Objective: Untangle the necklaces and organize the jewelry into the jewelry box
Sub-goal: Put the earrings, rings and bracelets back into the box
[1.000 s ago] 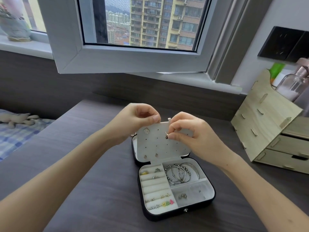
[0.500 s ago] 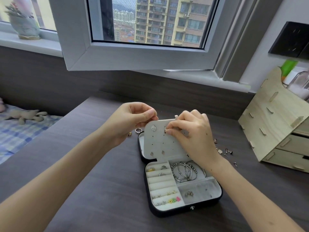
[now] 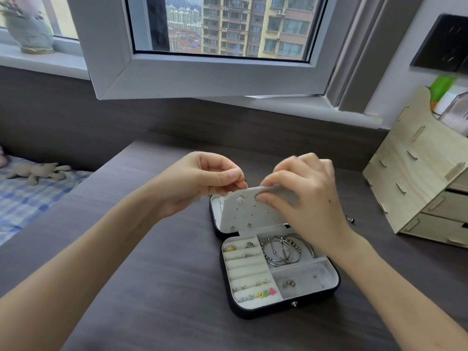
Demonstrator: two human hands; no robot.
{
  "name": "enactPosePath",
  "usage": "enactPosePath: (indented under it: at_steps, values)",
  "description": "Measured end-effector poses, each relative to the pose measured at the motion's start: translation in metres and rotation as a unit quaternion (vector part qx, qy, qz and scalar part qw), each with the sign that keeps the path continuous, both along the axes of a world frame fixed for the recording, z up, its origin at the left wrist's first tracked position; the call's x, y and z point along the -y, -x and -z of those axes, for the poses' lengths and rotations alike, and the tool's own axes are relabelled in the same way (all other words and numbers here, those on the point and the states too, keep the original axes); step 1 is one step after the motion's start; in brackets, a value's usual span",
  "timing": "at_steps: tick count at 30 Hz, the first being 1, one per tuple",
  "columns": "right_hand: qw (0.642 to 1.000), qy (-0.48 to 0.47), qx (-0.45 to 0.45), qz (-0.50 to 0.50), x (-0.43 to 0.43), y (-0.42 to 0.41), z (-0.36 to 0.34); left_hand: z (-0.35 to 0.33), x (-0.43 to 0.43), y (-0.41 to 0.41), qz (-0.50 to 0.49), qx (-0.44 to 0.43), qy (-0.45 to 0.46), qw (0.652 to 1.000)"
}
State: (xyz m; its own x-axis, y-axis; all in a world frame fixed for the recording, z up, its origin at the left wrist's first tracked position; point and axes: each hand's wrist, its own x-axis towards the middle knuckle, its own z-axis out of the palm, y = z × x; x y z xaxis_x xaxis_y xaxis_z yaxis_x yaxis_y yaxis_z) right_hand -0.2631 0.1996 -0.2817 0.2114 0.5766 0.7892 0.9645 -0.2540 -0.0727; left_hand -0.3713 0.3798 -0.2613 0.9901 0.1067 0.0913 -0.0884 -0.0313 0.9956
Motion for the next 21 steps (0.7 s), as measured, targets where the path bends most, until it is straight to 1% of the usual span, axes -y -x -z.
enactPosePath:
  at_steps: [2,4,11,13,21]
  values:
    - [0.999,-0.005,0.0,-0.049,0.005,0.0,0.005,0.005,0.001,-0.002,0.018,-0.016,0.008,1.0]
    - [0.998,-0.019,0.011,-0.064,0.009,0.003,0.011,0.013,0.005,-0.006,0.022,-0.034,-0.001,0.999]
    - [0.993,-0.09,0.059,-0.048,0.019,0.012,0.036,0.029,0.022,-0.01,0.101,-0.084,0.02,0.991]
    - [0.992,-0.1,0.062,-0.048,0.02,0.012,0.039,0.032,0.024,-0.01,0.116,-0.087,0.009,0.989]
    - [0.992,-0.102,0.058,-0.045,0.019,0.011,0.04,0.038,0.024,-0.015,0.123,-0.081,-0.007,0.989]
